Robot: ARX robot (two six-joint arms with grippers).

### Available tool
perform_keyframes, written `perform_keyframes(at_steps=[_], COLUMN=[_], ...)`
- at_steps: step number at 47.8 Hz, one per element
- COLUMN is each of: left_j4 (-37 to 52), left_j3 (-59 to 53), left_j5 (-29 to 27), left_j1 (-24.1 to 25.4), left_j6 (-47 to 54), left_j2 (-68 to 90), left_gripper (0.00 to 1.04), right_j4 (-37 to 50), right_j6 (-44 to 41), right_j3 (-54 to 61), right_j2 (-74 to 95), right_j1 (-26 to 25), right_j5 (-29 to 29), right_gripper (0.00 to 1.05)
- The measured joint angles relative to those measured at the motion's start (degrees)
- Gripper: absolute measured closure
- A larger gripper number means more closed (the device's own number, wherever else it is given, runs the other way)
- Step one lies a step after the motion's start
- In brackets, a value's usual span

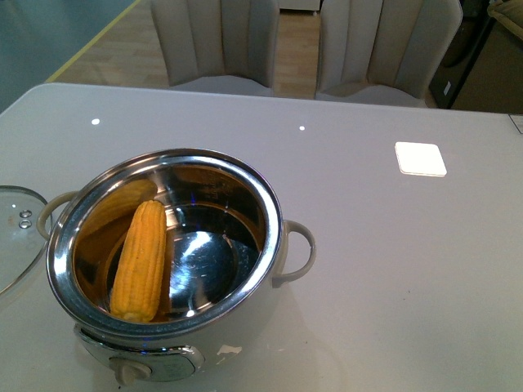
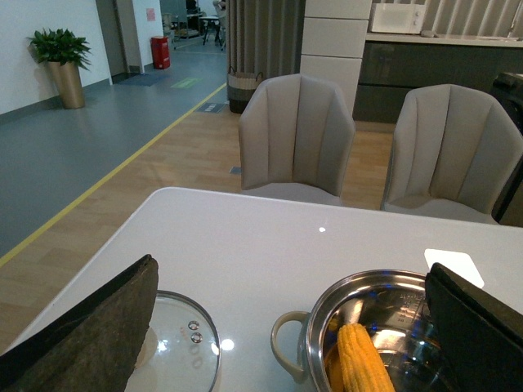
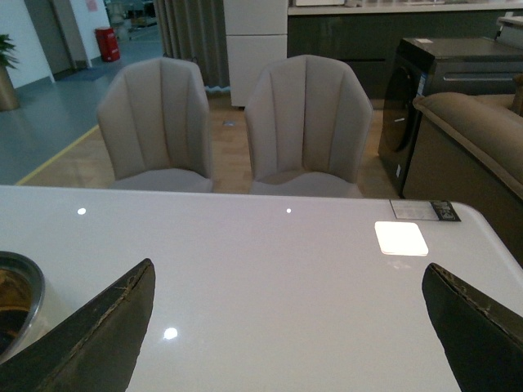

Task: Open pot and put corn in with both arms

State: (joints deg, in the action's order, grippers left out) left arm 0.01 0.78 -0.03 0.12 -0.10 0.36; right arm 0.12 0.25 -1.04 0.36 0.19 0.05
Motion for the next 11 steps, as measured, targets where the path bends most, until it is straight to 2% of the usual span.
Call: perform_keyframes(at_steps=[11], left_j4=[0.0], left_j3=[0.0], left_j5=[0.0], left_j1=[0.0], left_j6=[0.0], left_j2=[0.0], left_gripper=[0.07], right_j4=[0.0], right_j6=[0.0], right_j3=[0.0], right_j2=[0.0], right_j1=[0.0], right_j5=[0.0], right_gripper=[0.09])
